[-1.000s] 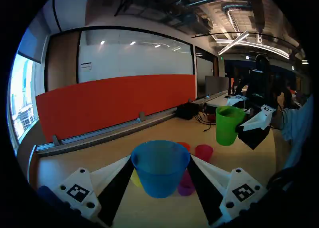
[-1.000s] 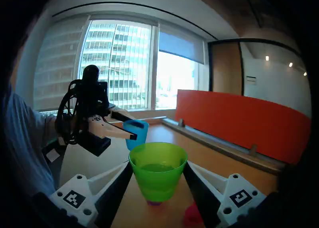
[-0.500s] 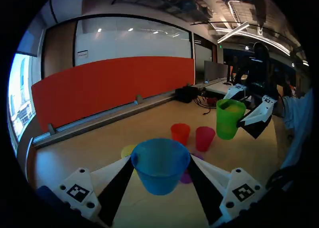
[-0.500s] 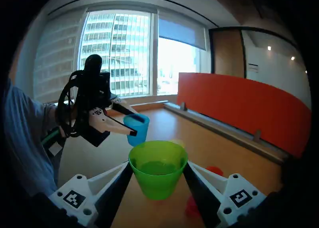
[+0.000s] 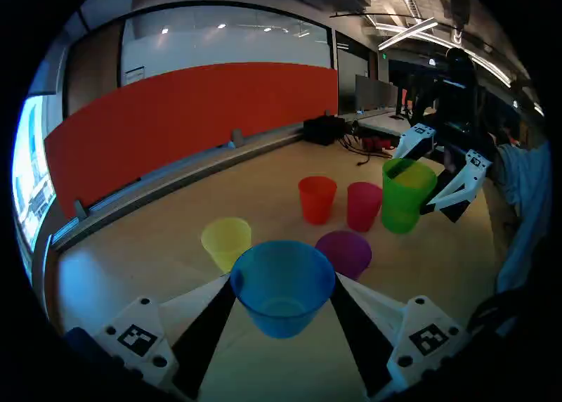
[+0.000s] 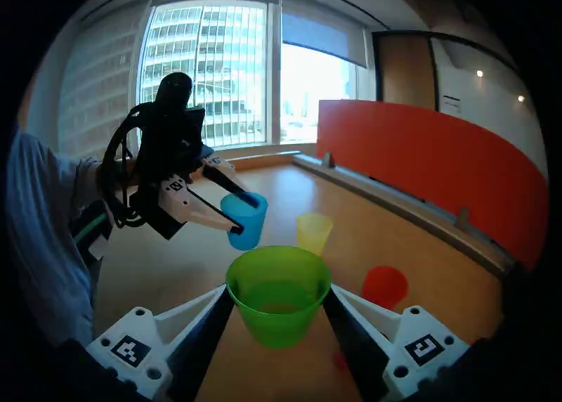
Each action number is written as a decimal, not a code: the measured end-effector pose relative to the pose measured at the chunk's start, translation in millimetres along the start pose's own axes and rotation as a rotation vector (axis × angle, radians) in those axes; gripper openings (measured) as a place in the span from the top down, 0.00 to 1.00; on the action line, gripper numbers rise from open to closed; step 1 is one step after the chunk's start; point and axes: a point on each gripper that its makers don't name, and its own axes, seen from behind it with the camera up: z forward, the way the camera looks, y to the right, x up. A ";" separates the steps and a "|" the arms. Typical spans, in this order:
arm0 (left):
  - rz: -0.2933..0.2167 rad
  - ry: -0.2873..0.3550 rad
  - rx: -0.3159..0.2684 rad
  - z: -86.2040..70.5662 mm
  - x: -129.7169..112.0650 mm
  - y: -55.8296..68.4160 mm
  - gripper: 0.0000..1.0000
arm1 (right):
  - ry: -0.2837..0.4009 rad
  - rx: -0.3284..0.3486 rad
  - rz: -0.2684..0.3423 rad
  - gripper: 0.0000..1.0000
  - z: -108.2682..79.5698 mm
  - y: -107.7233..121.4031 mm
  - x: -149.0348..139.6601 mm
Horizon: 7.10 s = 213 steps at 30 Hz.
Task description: Pour water
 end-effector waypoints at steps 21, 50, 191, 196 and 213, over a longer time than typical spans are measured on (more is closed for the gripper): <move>0.010 -0.121 -0.025 32.3 -48.6 -2.9 0.11 | -0.081 -0.008 0.004 0.11 19.5 -1.1 -40.9; -0.004 -0.161 -0.007 27.5 -75.0 -5.1 0.05 | -0.118 -0.017 0.023 0.11 34.8 -2.5 -72.9; -0.194 0.489 0.723 -141.6 -19.0 -41.7 0.05 | 0.519 -1.089 0.253 0.01 -207.6 83.6 10.1; -0.191 0.473 0.730 -135.7 -31.0 -48.2 0.05 | 0.523 -1.095 0.252 0.01 -210.6 82.9 13.5; -0.211 0.462 0.730 -130.6 -60.4 -73.1 0.05 | 0.516 -1.094 0.248 0.01 -203.7 80.6 21.1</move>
